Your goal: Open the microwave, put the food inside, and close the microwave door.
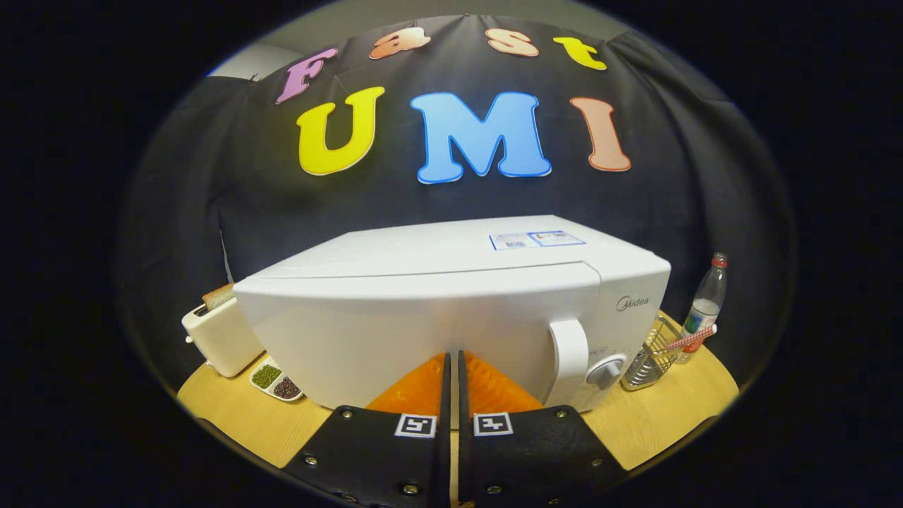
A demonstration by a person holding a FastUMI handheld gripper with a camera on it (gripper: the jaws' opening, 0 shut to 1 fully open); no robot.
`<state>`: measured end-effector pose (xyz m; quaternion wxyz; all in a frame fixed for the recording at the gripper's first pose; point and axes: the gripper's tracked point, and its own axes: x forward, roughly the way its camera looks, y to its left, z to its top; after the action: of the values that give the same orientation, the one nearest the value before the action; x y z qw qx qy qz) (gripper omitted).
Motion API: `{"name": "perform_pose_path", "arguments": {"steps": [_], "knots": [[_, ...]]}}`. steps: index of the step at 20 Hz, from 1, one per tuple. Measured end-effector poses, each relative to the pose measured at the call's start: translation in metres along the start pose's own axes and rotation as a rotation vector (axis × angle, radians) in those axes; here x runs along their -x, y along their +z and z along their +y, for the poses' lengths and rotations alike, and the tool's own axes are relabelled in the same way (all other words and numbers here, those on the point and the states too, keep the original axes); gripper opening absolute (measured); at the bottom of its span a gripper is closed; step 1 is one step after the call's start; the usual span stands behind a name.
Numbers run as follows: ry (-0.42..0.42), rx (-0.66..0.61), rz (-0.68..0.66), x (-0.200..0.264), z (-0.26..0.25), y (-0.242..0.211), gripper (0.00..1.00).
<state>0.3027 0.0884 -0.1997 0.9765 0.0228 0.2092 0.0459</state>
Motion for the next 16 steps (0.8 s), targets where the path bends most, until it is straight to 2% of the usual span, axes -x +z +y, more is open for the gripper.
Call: {"name": "perform_pose_path", "arguments": {"steps": [7, 14, 16], "knots": [[-0.024, 0.059, -0.131, 0.088, 0.002, 0.036, 0.05], [-0.044, 0.052, -0.193, 0.183, 0.007, 0.041, 0.05], [-0.023, 0.036, -0.192, 0.204, 0.016, 0.035, 0.05]]}}
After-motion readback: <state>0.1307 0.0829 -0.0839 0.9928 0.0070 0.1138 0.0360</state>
